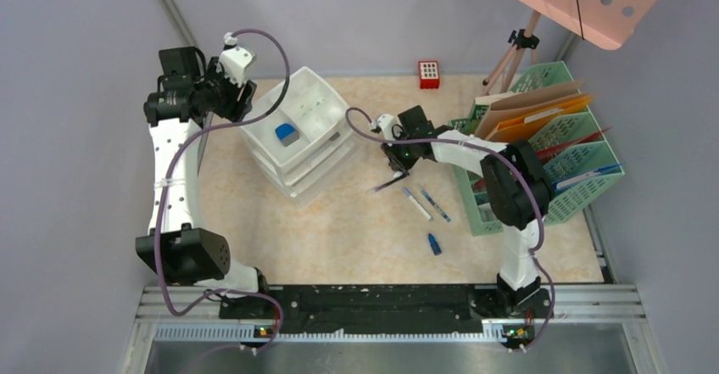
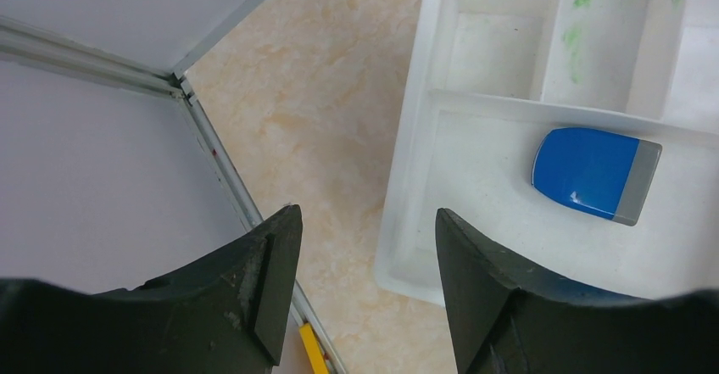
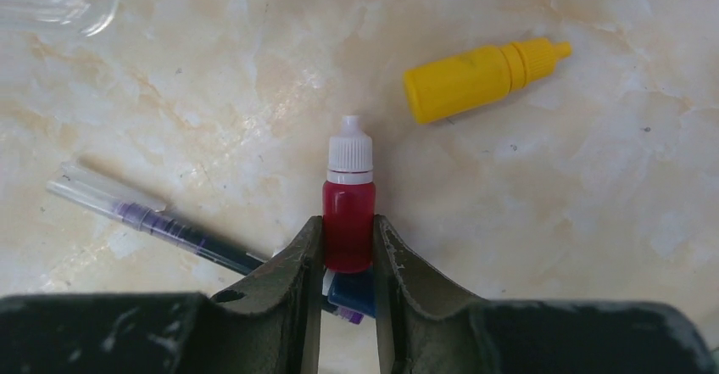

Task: Organize the desk
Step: Pick up the stationery from the center of the board, then place the stationery in the drawer.

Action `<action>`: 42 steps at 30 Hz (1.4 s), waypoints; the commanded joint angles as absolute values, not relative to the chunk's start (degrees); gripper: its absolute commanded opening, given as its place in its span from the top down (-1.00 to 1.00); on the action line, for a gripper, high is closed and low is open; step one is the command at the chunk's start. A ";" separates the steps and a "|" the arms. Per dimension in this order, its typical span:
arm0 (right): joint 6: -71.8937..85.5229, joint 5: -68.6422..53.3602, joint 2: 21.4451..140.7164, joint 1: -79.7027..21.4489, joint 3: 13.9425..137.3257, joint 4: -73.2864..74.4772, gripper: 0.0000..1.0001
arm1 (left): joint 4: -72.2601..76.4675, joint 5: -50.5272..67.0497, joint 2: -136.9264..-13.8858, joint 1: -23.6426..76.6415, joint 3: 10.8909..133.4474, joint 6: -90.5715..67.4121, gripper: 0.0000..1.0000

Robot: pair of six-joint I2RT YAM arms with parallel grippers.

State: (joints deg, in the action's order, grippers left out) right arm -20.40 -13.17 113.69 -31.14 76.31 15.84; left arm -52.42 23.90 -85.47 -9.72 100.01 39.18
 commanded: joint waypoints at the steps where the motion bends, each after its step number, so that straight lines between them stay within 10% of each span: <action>1: -19.87 -15.78 105.23 -31.65 80.29 19.16 0.65 | -47.90 21.80 -81.62 -10.02 98.06 34.35 -0.29; 42: -26.35 -19.89 109.31 -43.65 101.36 30.58 0.61 | -44.15 18.96 -74.25 -10.02 92.64 27.70 -0.33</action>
State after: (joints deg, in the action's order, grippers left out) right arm -24.49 -21.04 108.68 -43.00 97.14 31.66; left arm -46.15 18.94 -76.31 -9.72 92.23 27.94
